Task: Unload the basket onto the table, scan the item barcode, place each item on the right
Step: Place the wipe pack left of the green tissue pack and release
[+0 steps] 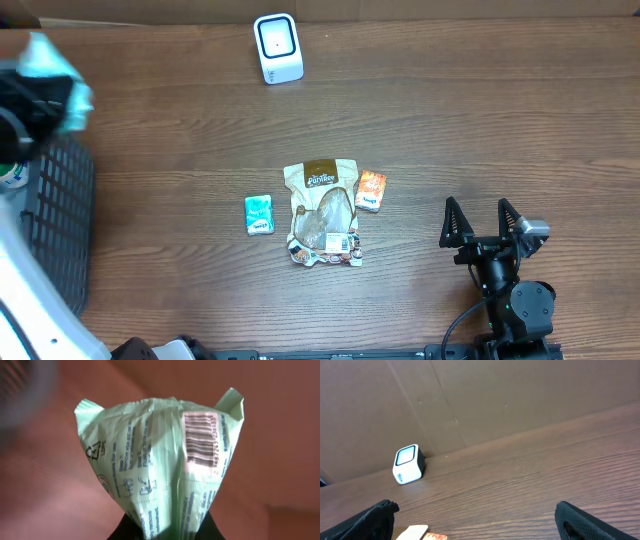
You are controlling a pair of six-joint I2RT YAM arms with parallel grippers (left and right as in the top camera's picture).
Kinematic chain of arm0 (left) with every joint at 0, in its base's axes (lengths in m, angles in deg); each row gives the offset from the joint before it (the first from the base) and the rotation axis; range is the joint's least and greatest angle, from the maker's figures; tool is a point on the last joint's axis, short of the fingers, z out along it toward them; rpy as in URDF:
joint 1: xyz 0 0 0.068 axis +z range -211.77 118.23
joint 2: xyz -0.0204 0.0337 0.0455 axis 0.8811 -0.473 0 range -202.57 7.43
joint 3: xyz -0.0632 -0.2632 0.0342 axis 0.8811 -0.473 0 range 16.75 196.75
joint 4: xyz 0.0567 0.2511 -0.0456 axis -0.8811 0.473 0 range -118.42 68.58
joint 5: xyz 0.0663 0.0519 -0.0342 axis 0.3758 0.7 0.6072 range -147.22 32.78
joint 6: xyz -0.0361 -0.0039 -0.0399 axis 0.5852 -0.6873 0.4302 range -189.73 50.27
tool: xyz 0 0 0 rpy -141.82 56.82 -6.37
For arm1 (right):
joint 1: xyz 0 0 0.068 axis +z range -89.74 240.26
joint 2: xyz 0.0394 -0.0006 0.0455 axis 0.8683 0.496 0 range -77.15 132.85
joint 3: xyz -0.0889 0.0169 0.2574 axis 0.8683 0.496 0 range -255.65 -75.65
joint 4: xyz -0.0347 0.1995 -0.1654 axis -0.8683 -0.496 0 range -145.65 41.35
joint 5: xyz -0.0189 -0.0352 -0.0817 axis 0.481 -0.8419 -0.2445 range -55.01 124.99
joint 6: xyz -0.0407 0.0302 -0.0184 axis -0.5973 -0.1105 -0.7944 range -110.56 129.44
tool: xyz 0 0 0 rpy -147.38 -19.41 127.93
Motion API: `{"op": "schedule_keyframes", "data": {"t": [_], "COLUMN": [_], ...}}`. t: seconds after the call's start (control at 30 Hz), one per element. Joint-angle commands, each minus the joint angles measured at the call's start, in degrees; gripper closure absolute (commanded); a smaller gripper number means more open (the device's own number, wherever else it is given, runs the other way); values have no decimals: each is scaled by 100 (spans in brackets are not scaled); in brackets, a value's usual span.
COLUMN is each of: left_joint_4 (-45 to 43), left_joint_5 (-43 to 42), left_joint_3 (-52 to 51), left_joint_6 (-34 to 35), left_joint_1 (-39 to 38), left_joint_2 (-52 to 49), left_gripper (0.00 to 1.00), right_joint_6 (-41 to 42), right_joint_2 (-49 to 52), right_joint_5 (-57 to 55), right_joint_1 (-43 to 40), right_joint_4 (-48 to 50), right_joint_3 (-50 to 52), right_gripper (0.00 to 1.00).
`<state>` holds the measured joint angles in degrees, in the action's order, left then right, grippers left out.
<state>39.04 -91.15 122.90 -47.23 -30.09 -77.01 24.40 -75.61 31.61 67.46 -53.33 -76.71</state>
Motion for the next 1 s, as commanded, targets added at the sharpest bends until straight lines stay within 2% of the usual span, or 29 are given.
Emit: {"op": "schedule_keyframes", "data": {"t": [0.0,0.2,0.4,0.67,0.97], "left_joint_4": [492,776,293,-525,-1945], "left_joint_5": [820,2695,3436,4059,4026], "left_joint_3": [-105,-887,-2129,-3473,-4677], "left_joint_6": [-22,-26,-2,57,-199], "left_joint_1": [-977,-2789,-3980,-4135,-4146], "left_joint_2": [-63,-214,-365,-407,-407], "left_gripper": [96,96,96,96,96], "right_joint_6": [7,7,7,7,7], "right_joint_2": [-52,-50,-52,-52,-52], "right_joint_5": [-17,-17,-17,-17,-17], "right_joint_1": [-9,-9,-9,-9,-9], "right_joint_4": [24,24,24,24,24], "right_joint_3": [61,61,61,61,61], "right_gripper": [0,0,0,0,0]}}
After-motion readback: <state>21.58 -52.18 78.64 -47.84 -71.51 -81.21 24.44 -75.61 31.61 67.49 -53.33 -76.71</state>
